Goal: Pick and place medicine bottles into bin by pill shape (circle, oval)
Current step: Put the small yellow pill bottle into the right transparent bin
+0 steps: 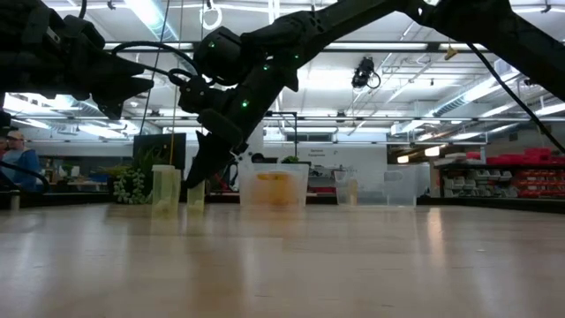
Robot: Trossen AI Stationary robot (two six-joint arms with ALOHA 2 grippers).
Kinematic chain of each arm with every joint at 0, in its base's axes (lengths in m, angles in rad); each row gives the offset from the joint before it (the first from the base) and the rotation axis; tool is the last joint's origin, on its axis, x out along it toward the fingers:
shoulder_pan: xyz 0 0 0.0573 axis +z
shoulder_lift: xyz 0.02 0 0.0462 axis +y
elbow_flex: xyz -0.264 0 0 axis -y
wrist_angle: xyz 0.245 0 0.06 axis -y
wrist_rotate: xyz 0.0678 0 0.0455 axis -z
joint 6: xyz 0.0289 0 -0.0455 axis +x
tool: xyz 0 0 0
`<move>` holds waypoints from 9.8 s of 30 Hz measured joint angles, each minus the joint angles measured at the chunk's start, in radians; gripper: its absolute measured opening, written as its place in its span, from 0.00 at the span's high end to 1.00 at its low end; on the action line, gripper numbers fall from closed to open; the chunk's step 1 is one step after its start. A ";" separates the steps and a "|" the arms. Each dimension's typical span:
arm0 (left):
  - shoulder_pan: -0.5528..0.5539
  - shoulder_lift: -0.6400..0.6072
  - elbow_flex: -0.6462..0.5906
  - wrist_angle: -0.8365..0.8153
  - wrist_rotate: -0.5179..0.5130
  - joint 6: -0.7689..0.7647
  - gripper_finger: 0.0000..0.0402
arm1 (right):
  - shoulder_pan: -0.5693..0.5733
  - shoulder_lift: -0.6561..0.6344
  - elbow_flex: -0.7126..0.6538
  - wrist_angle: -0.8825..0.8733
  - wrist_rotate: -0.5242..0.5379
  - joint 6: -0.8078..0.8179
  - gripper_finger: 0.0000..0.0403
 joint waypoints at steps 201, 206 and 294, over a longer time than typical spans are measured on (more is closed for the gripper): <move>0.000 0.006 0.000 0.000 0.000 0.000 0.57 | -0.638 -0.711 -0.918 0.125 0.000 0.137 0.39; 0.000 0.006 0.000 0.000 0.000 0.000 0.57 | -0.610 -0.711 -0.870 0.090 0.024 0.128 0.39; 0.000 0.006 0.000 0.000 0.000 0.000 0.57 | -0.150 -0.712 -0.429 -0.029 0.095 0.159 0.41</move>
